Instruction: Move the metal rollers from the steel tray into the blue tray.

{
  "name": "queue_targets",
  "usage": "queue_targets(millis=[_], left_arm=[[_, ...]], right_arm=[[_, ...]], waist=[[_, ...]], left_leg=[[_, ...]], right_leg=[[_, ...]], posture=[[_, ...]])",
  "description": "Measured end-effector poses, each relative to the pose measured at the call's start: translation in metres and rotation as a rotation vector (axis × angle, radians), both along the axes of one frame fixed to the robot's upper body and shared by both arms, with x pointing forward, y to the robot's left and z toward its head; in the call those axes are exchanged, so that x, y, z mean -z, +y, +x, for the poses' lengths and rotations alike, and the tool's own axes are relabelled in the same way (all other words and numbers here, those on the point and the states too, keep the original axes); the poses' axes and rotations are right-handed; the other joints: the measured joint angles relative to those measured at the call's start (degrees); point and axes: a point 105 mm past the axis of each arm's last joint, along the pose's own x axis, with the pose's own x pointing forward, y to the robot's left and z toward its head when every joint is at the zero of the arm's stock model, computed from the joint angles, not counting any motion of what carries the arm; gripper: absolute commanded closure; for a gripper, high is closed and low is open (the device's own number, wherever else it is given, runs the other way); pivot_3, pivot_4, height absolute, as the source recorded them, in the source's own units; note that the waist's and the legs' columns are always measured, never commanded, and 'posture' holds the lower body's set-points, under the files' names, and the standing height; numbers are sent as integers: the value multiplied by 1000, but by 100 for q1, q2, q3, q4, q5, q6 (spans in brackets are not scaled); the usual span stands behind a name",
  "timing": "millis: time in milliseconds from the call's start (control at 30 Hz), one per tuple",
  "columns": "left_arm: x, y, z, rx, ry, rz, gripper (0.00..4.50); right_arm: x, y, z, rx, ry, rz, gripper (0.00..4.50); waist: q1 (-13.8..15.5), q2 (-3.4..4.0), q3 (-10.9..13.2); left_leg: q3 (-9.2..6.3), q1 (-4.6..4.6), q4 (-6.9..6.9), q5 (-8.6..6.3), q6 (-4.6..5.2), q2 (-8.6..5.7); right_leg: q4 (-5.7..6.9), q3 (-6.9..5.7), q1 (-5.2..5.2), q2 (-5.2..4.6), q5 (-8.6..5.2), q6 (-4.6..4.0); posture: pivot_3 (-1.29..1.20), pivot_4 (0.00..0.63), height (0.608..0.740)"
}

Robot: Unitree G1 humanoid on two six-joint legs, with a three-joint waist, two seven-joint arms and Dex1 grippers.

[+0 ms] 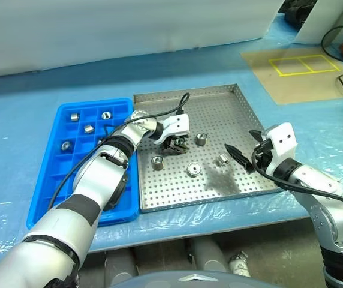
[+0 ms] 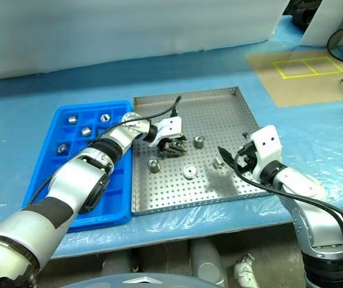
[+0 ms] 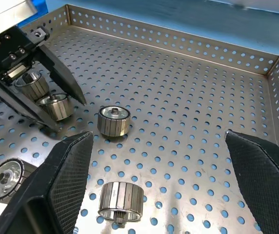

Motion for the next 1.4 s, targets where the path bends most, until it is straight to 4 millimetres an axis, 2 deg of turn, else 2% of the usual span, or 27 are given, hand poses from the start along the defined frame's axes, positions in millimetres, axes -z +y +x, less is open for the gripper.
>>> queue_targets(millis=[267, 400, 767, 833, 967, 1033, 1133, 1300, 1400], left_arm=[[6, 4, 2, -31, 3, 38, 2127], [7, 4, 2, -39, 15, 36, 2756], [2, 1, 2, -16, -3, 12, 2754], [-9, -4, 1, 4, -4, -45, 2754], [-50, -20, 0, 78, -47, -185, 2754], [-65, -21, 0, 106, -84, -213, 2754], [-78, -10, 2, 132, -134, -204, 2754], [-81, 40, 7, 116, -185, -127, 2754], [-79, 69, 5, 91, -163, -111, 2754]], right_arm=[[0, -1, 1, 14, -9, -10, 62], [0, -1, 1, 19, -14, -9, 62], [-2, 1, 5, 17, -28, -8, 62], [-2, 2, 7, 15, -27, -5, 62], [-3, 11, 12, -18, -32, 8, 62], [-7, 17, 15, -42, -47, 14, 62], [-11, 22, 21, -73, -56, 19, 62], [-22, 28, 33, -132, -79, 30, 62], [-25, 46, 42, -221, -76, 38, 62]], waist=[[-7, 1, -1], [-7, 1, -1], [-21, 1, -1], [-15, 1, 0], [5, 1, 0], [5, 1, -1], [0, 3, -1], [81, 4, -1], [160, 6, 0]], left_leg=[[0, 3, 3, -1, 1, 0], [0, 8, 6, -1, 1, -1], [0, 5, 8, -2, 3, -1], [-1, 2, 8, -2, 3, -1], [0, 3, 7, -2, 3, -1], [0, 6, 7, -2, 3, -1], [0, 14, 4, 0, -1, 1], [0, 16, -2, 3, -5, 4], [3, 18, -4, 3, -6, 8]], right_leg=[[-1, 0, 7, -1, 0, 0], [0, 0, 14, -2, 1, -1], [-2, -2, 15, -3, 2, -3], [-4, -3, 14, -3, 2, -3], [-4, -3, 13, -4, 3, -4], [-3, -2, 13, -4, 3, -4], [3, -1, 13, -1, 3, -4], [8, -5, 13, -2, 4, -6], [11, -5, 9, 0, 6, -9]], posture=[[-691, 150, 740], [-692, 150, 740], [-656, 150, 740], [-647, 150, 740], [-618, 150, 740], [-588, 150, 740], [-524, 150, 740], [-413, 150, 740], [-331, 150, 740]])
